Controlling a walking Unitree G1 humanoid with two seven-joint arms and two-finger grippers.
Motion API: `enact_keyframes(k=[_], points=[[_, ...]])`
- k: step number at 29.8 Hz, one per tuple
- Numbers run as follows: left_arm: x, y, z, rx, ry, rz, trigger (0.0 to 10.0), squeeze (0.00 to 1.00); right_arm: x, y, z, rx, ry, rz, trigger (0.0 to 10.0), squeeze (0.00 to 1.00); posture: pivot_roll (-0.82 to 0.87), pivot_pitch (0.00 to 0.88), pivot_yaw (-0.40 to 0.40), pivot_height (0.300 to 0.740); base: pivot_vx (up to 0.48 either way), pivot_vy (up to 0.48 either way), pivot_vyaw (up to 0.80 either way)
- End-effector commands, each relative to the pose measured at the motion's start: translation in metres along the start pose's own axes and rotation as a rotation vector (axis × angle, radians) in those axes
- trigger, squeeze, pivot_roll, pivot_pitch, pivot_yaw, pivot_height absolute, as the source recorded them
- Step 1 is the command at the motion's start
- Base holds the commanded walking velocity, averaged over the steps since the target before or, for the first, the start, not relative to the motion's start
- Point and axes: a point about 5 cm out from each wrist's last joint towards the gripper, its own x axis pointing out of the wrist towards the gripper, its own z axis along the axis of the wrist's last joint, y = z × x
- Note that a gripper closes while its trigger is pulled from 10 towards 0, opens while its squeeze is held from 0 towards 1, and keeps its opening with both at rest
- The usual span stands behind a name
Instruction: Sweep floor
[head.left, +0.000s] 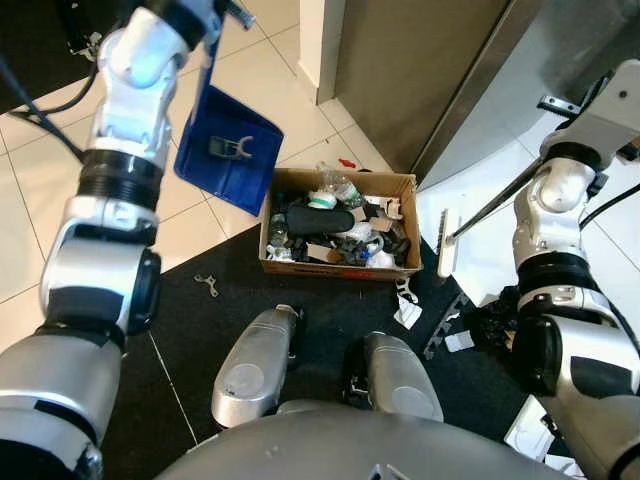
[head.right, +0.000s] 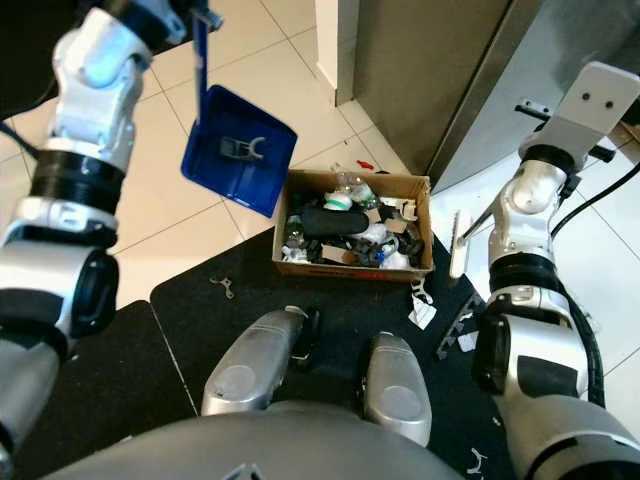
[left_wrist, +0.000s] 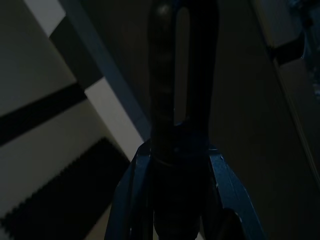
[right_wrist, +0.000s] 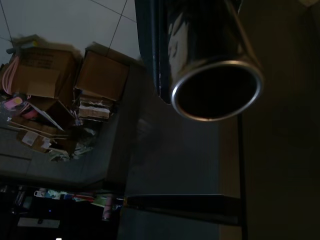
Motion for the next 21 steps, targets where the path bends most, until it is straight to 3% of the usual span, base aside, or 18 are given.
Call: enact_keyframes(k=[1,8,11,21], points=[[0.012,-0.001,0.020,0.073,-0.095,-0.012,10.0,0.00,0.000,0.002,0.007,0.000,-0.048,0.010,10.0,0.00,0.12,0.000,0.058,0.740,0.000,0.000,0.00],[0.036,-0.014,0.034,0.108,-0.158,-0.066,10.0,0.00,-0.006,0.003,0.003,-0.003,-0.043,0.010,10.0,0.00,0.07,0.008,0.086,0.740,0.000,0.000,0.00],[0.048,-0.027,0.042,0.101,-0.186,-0.112,10.0,0.00,-0.011,0.001,0.001,-0.001,-0.046,0.002,10.0,0.00,0.05,0.013,0.101,0.740,0.000,0.000,0.00],[0.063,-0.048,0.061,0.034,-0.278,-0.188,10.0,0.00,-0.018,-0.010,-0.004,-0.013,-0.036,-0.030,10.0,0.00,0.03,0.018,0.118,0.740,0.000,0.000,0.00]])
